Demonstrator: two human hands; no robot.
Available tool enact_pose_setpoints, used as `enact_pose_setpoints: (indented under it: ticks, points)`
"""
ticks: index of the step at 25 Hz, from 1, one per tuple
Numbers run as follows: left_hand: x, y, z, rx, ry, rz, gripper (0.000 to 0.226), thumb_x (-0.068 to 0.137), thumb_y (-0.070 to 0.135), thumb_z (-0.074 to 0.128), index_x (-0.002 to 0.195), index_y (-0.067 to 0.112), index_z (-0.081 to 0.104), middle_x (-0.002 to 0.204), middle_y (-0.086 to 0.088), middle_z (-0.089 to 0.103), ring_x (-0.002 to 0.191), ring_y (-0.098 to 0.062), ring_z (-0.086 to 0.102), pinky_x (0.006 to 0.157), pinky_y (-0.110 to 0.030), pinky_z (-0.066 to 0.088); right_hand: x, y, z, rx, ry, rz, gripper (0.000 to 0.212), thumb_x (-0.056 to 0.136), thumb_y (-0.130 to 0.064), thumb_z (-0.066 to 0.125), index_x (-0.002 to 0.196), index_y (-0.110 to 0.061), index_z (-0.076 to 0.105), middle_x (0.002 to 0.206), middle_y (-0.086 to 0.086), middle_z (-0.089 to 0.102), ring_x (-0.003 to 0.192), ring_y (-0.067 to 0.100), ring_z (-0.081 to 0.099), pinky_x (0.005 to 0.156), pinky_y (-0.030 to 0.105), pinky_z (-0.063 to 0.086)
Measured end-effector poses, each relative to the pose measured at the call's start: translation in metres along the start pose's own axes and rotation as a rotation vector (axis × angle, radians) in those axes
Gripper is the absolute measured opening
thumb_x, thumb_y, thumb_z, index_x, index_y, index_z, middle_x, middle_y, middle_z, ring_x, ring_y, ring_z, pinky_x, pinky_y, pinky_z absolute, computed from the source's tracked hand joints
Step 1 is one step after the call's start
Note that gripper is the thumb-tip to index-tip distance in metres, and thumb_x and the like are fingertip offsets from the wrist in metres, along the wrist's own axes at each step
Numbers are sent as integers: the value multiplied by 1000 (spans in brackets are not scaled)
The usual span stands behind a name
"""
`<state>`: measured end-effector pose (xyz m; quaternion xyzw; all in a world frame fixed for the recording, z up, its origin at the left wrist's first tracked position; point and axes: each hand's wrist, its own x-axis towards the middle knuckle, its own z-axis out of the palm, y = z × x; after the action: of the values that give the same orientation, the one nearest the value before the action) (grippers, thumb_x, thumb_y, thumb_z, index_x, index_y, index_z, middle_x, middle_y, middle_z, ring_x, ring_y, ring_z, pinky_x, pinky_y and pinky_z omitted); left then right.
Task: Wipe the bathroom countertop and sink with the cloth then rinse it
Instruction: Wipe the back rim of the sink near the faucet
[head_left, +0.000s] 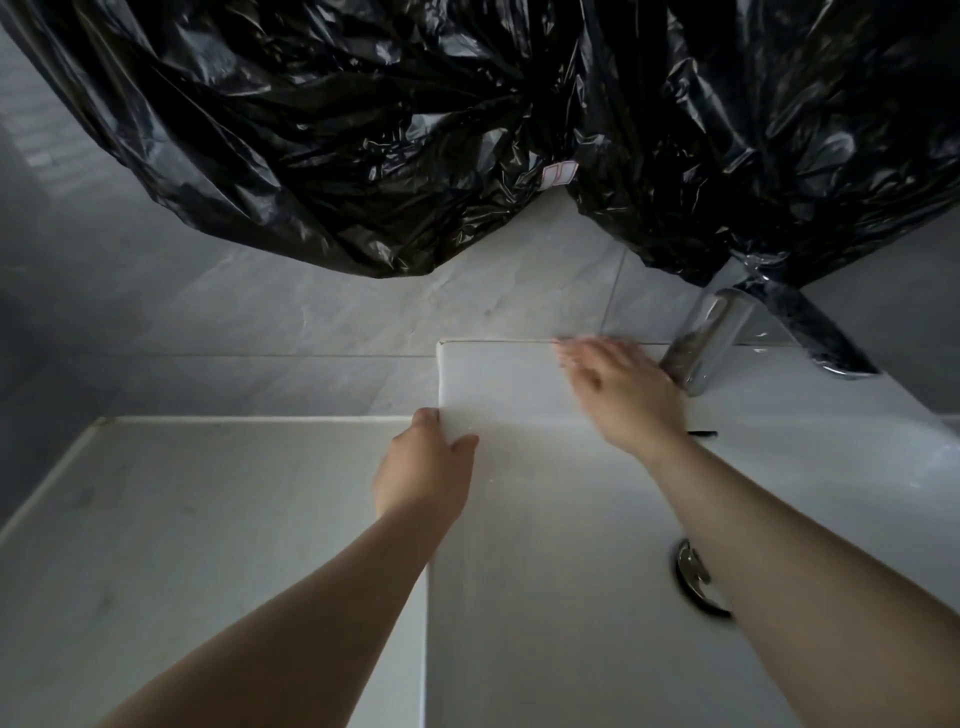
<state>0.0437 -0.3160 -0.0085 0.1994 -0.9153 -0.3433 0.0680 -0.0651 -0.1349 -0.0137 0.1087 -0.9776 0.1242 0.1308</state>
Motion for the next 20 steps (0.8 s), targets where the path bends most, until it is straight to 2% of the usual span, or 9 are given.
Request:
enact_pose_setpoints:
  ticks: [2, 3, 6, 8, 9, 11, 13, 15, 20]
  points:
    - [-1, 0, 0, 17, 8, 9, 33, 90, 37, 51, 116, 15, 50, 107, -6, 64, 98, -29, 59, 73, -31, 44, -7, 1, -1, -1, -17, 145, 51, 95, -40, 25, 141, -25, 42, 152, -2, 35, 141, 20, 27, 116, 33, 19]
    - [-1, 1, 0, 20, 8, 14, 33, 91, 37, 51, 116, 14, 50, 107, -7, 64, 98, -30, 59, 72, -31, 44, -8, -19, 1, 22, -1, 137, 52, 92, -38, 23, 139, -27, 44, 151, -2, 36, 140, 21, 27, 115, 35, 21]
    - [-2, 2, 0, 21, 8, 22, 34, 90, 37, 52, 114, 13, 49, 106, -9, 64, 97, -32, 59, 75, -35, 46, -17, -88, 11, 113, -87, -181, 59, 88, -40, 15, 139, -33, 42, 152, -6, 33, 142, 18, 22, 115, 33, 13]
    - [-2, 1, -1, 18, 4, 17, 35, 90, 37, 53, 115, 13, 49, 107, -10, 64, 98, -33, 59, 77, -35, 47, -15, -86, 8, 116, -142, -296, 60, 90, -44, 14, 141, -31, 41, 153, -7, 32, 143, 15, 21, 115, 28, 11]
    - [-2, 1, -1, 13, 1, 15, 35, 90, 37, 52, 115, 13, 49, 108, -10, 64, 98, -33, 59, 77, -35, 47, -10, -67, 4, 126, -109, -281, 64, 87, -48, 10, 138, -30, 45, 150, -7, 37, 140, 15, 26, 114, 28, 15]
    - [-2, 1, -1, 6, 4, 12, 35, 90, 37, 52, 116, 13, 49, 109, -9, 64, 100, -33, 58, 78, -35, 47, -5, -20, -4, 114, 7, -126, 71, 83, -52, 8, 136, -28, 49, 146, -4, 43, 137, 15, 32, 113, 31, 24]
    - [-2, 1, -1, 8, 9, 11, 34, 91, 37, 51, 116, 14, 49, 109, -8, 64, 100, -32, 58, 78, -35, 46, -8, 3, -6, 30, -25, 60, 58, 92, -43, 23, 142, -20, 41, 152, 1, 36, 141, 17, 26, 116, 34, 22]
    - [-2, 2, -1, 11, 10, 10, 34, 90, 37, 51, 115, 14, 50, 108, -8, 64, 99, -32, 58, 78, -35, 47, -6, -6, -6, -24, -50, 177, 52, 96, -32, 32, 144, -12, 36, 153, 6, 31, 142, 22, 22, 116, 36, 18]
    - [-1, 1, 1, 26, 21, 18, 33, 91, 37, 51, 114, 14, 49, 107, -7, 64, 98, -31, 58, 74, -33, 44, 0, -19, -8, 37, -2, 229, 51, 93, -34, 34, 130, -3, 47, 140, 15, 41, 131, 32, 34, 110, 41, 26]
